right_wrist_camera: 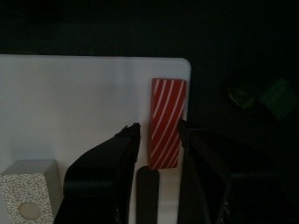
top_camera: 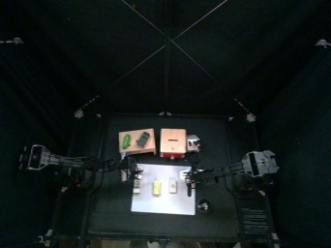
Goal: Grab salmon
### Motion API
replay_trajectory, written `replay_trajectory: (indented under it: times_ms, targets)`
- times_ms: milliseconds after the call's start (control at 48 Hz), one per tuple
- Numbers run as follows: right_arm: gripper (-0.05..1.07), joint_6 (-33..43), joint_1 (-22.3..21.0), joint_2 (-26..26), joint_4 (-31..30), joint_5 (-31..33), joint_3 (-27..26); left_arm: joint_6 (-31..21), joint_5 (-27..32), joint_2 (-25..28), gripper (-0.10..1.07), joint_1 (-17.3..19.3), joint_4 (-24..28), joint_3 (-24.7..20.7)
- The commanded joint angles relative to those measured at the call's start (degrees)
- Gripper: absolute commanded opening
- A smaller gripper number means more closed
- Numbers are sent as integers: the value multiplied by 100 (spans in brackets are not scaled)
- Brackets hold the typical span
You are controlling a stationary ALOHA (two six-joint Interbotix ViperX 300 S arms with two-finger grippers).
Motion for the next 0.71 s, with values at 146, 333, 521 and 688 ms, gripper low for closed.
replay_trajectory:
  times_ms: [146, 333, 521, 688]
  targets:
    - [78, -18, -9, -308, -158, 123, -105, 0, -53, -18, 87, 9, 0, -79]
    - [78, 0, 18, -308, -281, 193, -97, 0, -53, -18, 87, 9, 0, -62]
    - [78, 0, 9, -308, -255, 97, 44, 9, -53, -18, 87, 9, 0, -62]
    - [78, -18, 0, -255, -211, -290, 132, 0, -44, -18, 87, 9, 0, -44]
